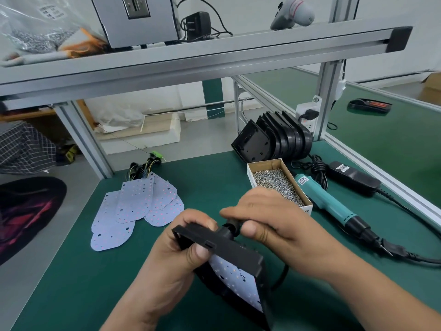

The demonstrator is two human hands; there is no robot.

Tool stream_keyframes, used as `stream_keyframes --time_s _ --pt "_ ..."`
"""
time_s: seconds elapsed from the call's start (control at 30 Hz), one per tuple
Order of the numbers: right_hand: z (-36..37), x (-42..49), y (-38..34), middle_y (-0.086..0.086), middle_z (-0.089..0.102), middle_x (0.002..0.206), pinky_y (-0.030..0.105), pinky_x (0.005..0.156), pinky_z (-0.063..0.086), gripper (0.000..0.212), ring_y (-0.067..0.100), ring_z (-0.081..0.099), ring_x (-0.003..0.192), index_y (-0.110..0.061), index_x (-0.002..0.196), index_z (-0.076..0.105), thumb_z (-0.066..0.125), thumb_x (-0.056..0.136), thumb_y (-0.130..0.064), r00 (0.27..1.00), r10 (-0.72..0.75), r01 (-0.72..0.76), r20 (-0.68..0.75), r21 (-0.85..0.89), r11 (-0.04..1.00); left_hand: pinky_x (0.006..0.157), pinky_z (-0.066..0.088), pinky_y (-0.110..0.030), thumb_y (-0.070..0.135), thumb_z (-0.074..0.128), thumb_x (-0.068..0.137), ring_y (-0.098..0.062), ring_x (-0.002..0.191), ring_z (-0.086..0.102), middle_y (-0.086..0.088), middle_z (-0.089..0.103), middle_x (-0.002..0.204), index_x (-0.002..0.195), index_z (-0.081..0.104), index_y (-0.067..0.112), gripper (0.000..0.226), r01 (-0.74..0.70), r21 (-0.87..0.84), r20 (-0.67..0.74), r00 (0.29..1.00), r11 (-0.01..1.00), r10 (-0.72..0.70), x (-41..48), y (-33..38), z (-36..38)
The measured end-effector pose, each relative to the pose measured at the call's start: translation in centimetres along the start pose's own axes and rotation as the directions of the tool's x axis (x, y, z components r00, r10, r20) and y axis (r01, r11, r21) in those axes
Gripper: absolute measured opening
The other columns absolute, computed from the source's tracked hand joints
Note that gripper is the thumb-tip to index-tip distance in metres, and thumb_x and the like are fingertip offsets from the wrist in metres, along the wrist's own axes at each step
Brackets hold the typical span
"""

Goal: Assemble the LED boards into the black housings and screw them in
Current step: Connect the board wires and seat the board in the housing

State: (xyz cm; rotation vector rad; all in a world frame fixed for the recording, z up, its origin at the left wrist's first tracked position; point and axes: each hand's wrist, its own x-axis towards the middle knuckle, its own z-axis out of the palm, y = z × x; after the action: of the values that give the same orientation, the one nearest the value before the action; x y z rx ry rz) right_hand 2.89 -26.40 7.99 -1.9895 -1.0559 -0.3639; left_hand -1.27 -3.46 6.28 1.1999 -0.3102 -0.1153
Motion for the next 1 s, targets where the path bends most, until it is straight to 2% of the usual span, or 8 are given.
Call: stream_keyframes --time_s 0.13,0.2,0.33,0.57,0.7,0.83,0.87,1.0 --pt "-0.46 -0.28 -0.45 -0.004 0.076 0.105 0.028 0.090 0.052 0.035 0.019 0.071 0.104 -0.011 0.121 0.076 0.058 0.102 -0.035 0.977 0.181 -0.210 0.112 0.368 0.906 0.076 0.039 -0.041 0.042 0.100 0.066 -0.031 0.091 0.049 -0.011 0.060 0.094 0.094 0.072 0.017 0.047 -0.023 0.019 0.026 0.999 1.000 0.022 -0.10 -0.29 0.35" --pt "-0.69 -0.27 -0.52 -0.002 0.077 0.106 0.023 0.089 0.052 0.027 0.014 0.072 0.102 -0.011 0.117 0.075 0.063 0.100 -0.028 0.964 0.211 -0.263 0.162 0.460 0.848 0.074 0.043 -0.037 0.042 0.101 0.064 -0.026 0.087 0.054 -0.007 0.062 0.093 0.094 0.073 0.018 0.047 -0.016 0.014 0.021 1.000 1.000 0.016 -0.06 -0.41 0.37" --pt "-0.52 -0.48 -0.43 -0.011 0.075 0.100 0.018 0.084 0.050 0.016 0.005 0.069 0.095 -0.014 0.113 0.073 0.067 0.098 -0.017 0.954 0.226 -0.294 0.196 0.475 0.829 0.073 0.041 -0.042 0.041 0.103 0.061 -0.027 0.085 0.053 -0.008 0.062 0.092 0.093 0.073 0.017 0.050 -0.008 -0.015 0.007 1.000 1.000 0.008 -0.01 -0.64 0.13" --pt "0.02 -0.50 -0.22 -0.011 0.076 0.104 0.017 0.085 0.050 0.017 0.005 0.070 0.098 -0.012 0.115 0.073 0.068 0.099 -0.016 0.953 0.256 -0.304 0.165 0.486 0.819 0.073 0.049 -0.031 0.042 0.103 0.059 -0.021 0.083 0.060 -0.004 0.066 0.091 0.089 0.074 0.019 0.048 -0.009 -0.019 0.032 0.999 1.000 0.010 -0.08 -0.77 0.42" --pt "-0.19 -0.64 -0.16 -0.013 0.075 0.110 0.019 0.092 0.050 0.028 0.004 0.069 0.104 -0.012 0.127 0.070 0.067 0.099 -0.012 0.948 0.235 -0.315 0.216 0.528 0.789 0.072 0.044 -0.039 0.043 0.104 0.056 -0.032 0.091 0.053 -0.025 0.056 0.101 0.089 0.073 0.017 0.052 0.012 -0.032 0.029 1.000 0.999 -0.011 -0.17 -0.82 0.34" --pt "-0.47 -0.73 -0.11 -0.009 0.075 0.109 0.021 0.092 0.050 0.032 0.006 0.069 0.105 -0.012 0.126 0.070 0.069 0.095 -0.007 0.944 0.229 -0.327 0.238 0.571 0.753 0.073 0.040 -0.041 0.044 0.103 0.058 -0.039 0.099 0.046 -0.035 0.050 0.104 0.090 0.073 0.017 0.051 0.015 -0.041 0.042 0.999 0.999 -0.013 -0.13 -0.97 0.25" --pt "-0.52 -0.73 -0.11 -0.010 0.076 0.109 0.020 0.092 0.050 0.031 0.005 0.069 0.105 -0.011 0.125 0.070 0.069 0.094 -0.006 0.944 0.227 -0.326 0.240 0.571 0.753 0.073 0.042 -0.040 0.044 0.102 0.059 -0.038 0.100 0.049 -0.035 0.053 0.102 0.091 0.073 0.018 0.050 0.009 -0.044 0.053 0.999 0.999 -0.007 -0.08 -1.01 0.24" --pt "-0.29 -0.51 -0.11 -0.013 0.077 0.106 0.019 0.090 0.051 0.025 0.003 0.070 0.103 -0.008 0.119 0.070 0.068 0.095 -0.006 0.937 0.248 -0.345 0.244 0.563 0.751 0.073 0.049 -0.030 0.044 0.100 0.065 -0.024 0.090 0.059 -0.005 0.064 0.090 0.091 0.074 0.020 0.044 0.002 -0.050 0.070 0.998 0.999 0.002 0.04 -0.99 0.36"
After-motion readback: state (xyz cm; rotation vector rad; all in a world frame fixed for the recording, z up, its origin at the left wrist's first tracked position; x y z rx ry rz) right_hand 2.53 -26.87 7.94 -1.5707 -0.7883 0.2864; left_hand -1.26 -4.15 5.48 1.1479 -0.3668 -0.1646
